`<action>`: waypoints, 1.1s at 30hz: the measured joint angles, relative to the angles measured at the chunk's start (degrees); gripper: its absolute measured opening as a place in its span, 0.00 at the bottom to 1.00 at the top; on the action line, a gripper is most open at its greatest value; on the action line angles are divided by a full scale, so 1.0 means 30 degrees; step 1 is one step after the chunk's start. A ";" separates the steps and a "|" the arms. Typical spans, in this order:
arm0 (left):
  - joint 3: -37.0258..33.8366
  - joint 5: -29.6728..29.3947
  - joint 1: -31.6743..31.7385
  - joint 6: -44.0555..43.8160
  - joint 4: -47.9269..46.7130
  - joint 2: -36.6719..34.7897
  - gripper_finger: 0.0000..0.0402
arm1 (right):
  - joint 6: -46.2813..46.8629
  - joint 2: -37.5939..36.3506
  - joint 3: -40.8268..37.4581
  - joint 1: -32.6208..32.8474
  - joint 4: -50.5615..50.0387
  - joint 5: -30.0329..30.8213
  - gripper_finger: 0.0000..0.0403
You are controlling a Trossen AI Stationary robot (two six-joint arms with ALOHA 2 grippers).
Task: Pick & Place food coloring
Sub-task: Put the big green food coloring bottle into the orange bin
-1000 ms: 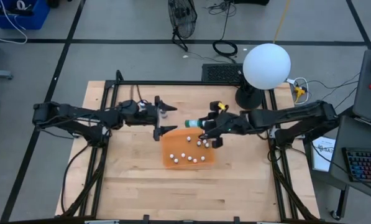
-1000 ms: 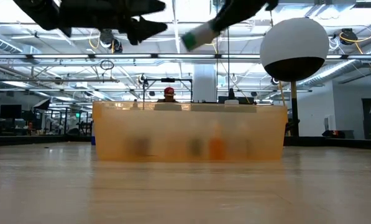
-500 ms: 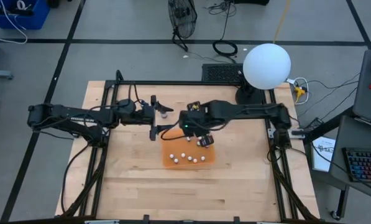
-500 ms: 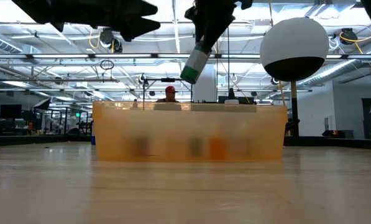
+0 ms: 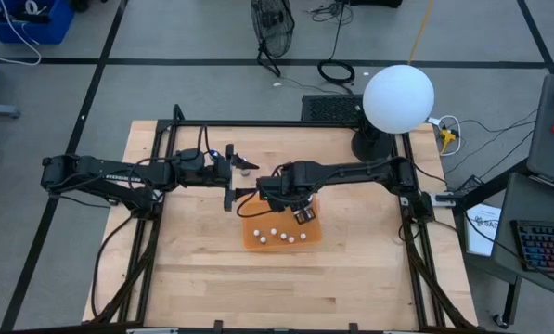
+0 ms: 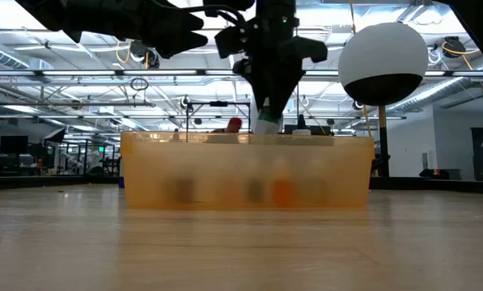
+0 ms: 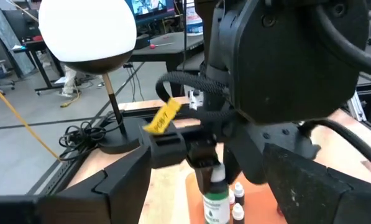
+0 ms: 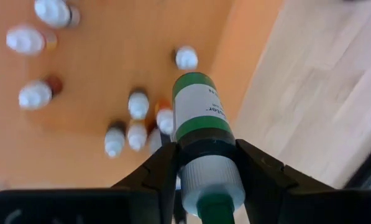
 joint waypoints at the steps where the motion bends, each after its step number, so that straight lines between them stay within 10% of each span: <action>1: 0.0000 0.0000 0.0000 0.0027 -0.0027 0.0000 0.76 | 0.0000 -0.0028 -0.0294 0.0000 0.0326 0.0000 0.31; 33: 0.0000 -0.0007 -0.0006 0.0621 -0.0182 0.0015 0.80 | 0.0539 -0.0030 -0.3617 -0.0007 0.2769 0.0047 0.30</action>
